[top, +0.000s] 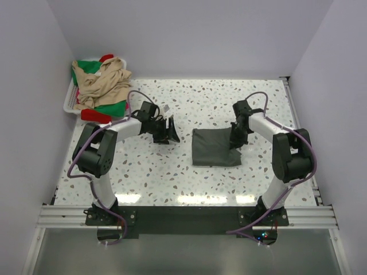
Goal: Fold and stack the t-shirts
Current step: Neatly place the folded tshirt to the corner
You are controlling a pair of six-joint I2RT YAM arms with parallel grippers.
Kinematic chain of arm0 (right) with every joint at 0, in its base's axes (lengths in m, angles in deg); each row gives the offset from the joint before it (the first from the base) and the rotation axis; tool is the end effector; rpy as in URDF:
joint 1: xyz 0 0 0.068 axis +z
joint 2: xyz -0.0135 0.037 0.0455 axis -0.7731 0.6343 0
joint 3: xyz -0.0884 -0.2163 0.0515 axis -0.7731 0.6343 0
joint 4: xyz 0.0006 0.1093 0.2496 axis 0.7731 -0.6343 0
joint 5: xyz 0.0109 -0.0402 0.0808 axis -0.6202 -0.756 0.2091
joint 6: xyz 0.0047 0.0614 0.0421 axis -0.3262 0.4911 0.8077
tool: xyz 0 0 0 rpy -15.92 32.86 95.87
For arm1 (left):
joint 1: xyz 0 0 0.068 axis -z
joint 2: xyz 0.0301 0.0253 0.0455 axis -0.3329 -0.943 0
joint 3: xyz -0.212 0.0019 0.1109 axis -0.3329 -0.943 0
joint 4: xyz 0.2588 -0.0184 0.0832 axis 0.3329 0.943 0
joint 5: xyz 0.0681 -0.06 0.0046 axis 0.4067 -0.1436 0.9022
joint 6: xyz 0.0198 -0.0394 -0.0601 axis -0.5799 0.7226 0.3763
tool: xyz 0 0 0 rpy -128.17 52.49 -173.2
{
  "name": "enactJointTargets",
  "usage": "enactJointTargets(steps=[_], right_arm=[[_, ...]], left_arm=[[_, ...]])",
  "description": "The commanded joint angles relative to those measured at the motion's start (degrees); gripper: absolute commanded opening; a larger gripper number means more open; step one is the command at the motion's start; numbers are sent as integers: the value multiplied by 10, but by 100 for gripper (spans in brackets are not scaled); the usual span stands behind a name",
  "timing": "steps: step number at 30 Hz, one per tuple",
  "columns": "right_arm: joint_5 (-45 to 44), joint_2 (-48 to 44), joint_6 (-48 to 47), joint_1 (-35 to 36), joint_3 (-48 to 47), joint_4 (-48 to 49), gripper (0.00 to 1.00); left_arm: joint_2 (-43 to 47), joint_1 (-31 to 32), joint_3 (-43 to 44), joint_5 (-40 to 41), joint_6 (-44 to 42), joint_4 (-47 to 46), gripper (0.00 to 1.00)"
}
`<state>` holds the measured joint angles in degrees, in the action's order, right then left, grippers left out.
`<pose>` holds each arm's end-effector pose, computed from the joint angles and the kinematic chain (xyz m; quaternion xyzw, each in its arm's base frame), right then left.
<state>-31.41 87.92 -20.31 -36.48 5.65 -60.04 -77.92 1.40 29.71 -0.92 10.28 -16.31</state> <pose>0.3299 0.0864 0.1060 0.0985 0.9870 0.0663 0.1085 0.3477 -0.1660 0.0937 0.0129 0.9296 -0.3396 0.1425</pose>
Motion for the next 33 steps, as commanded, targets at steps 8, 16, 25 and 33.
enactJointTargets(steps=[8,16,25,33], right_arm=[[-307,36,-132,-113,-122,-163,0],[-430,58,-173,-178,-170,-174,0],[-497,84,-205,-231,-212,-158,0],[-523,72,-184,-239,-234,-163,92]], left_arm=[[38,-12,15,12,-14,6,72],[42,-13,11,18,-10,6,72],[70,-13,-3,6,-1,-33,73],[104,-13,-7,21,-10,-46,73]])
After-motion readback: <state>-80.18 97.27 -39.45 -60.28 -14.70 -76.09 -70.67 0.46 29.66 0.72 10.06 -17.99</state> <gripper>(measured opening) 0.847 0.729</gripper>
